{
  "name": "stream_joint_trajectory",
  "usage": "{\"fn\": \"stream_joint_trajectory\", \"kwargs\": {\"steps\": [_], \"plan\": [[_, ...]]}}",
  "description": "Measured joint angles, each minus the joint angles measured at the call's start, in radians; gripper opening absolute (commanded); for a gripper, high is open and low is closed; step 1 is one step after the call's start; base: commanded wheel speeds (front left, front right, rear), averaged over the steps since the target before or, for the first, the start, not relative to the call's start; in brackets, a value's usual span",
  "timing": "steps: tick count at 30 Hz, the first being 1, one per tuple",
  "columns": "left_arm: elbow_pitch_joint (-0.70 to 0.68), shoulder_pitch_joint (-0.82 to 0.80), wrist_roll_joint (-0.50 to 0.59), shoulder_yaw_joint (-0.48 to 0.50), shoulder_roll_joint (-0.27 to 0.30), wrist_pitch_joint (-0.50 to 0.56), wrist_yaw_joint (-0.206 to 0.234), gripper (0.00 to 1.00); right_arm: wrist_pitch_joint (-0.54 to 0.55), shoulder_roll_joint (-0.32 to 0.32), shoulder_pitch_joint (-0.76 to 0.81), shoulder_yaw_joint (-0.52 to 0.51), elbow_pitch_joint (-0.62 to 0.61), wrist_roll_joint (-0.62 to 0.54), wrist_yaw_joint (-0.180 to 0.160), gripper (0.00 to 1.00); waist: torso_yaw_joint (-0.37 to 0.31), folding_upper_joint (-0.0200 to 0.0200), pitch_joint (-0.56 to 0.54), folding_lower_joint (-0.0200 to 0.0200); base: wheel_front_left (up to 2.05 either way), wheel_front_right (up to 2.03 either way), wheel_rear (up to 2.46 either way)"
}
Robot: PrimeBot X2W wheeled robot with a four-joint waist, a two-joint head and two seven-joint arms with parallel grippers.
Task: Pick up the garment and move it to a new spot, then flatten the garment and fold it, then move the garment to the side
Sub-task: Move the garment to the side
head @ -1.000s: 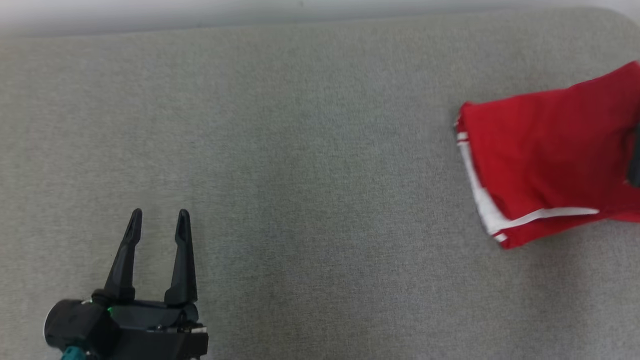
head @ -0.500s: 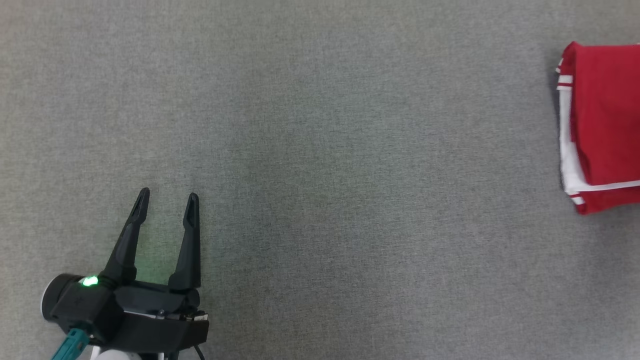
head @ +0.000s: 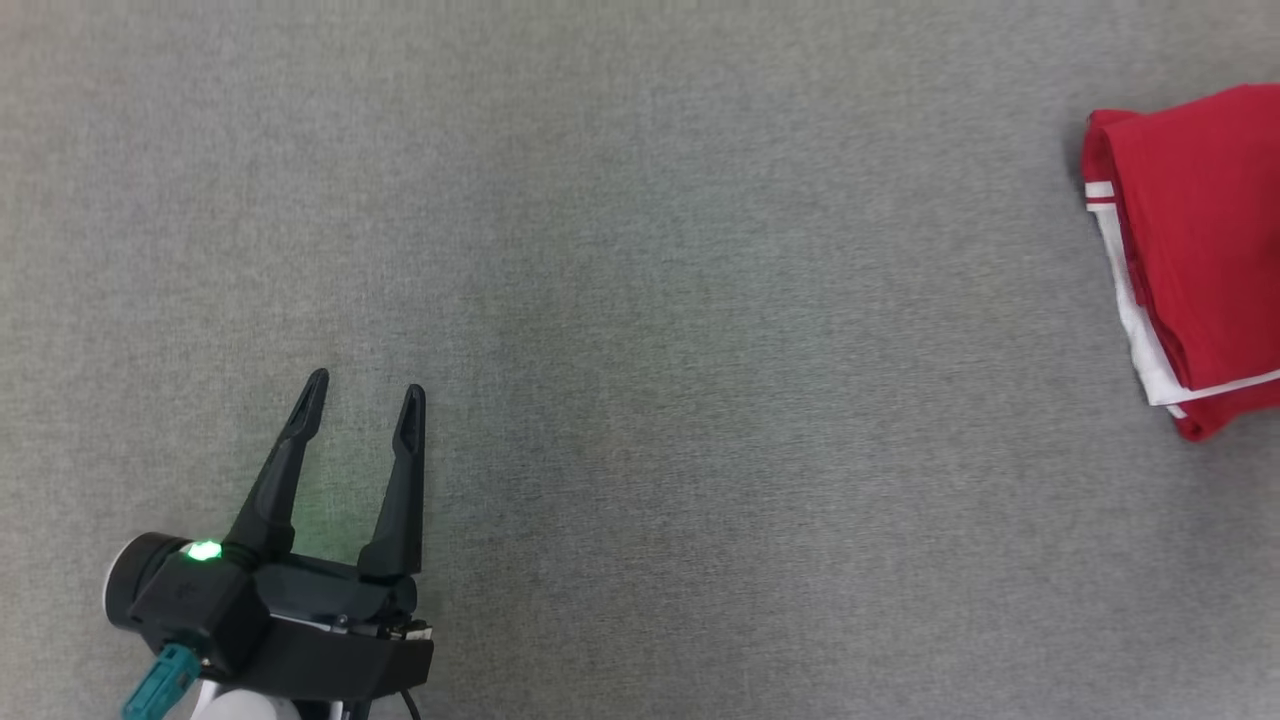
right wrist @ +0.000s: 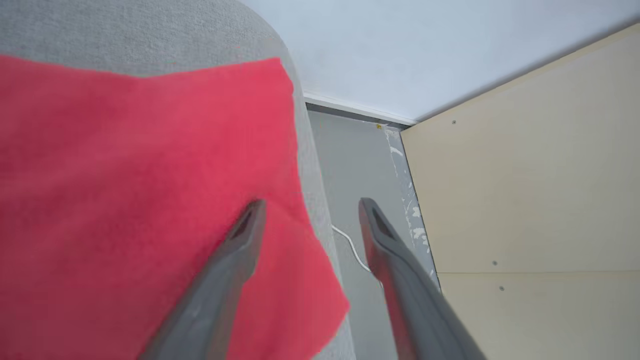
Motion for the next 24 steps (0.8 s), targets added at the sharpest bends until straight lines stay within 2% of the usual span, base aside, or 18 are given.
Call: {"fn": "stream_joint_trajectory", "kwargs": {"steps": [7,10,16,24], "plan": [[-0.015,0.006,-0.007,0.001,-0.004,0.000,0.000,1.00,-0.017,0.043,0.030,-0.030,0.016,0.036,0.000,1.00,-0.019,-0.0001,-0.054,-0.0001,0.00,0.00,0.00],[-0.027,0.020,-0.015,0.051,-0.038,0.000,0.000,1.00,-0.073,0.077,0.071,-0.026,-0.006,0.094,0.000,1.00,-0.025,-0.0001,-0.089,-0.0001,0.00,0.00,0.00],[-0.018,0.087,-0.008,0.114,-0.084,0.000,0.007,1.00,-0.250,0.188,0.229,-0.005,-0.126,0.231,0.000,1.00,-0.031,-0.0002,-0.182,-0.0002,0.00,0.00,0.00],[0.047,0.157,-0.015,0.204,-0.117,0.000,0.027,1.00,-0.527,0.297,0.477,0.122,-0.293,0.349,0.000,1.00,-0.036,-0.0003,-0.318,-0.0004,0.00,0.00,0.00]]}}
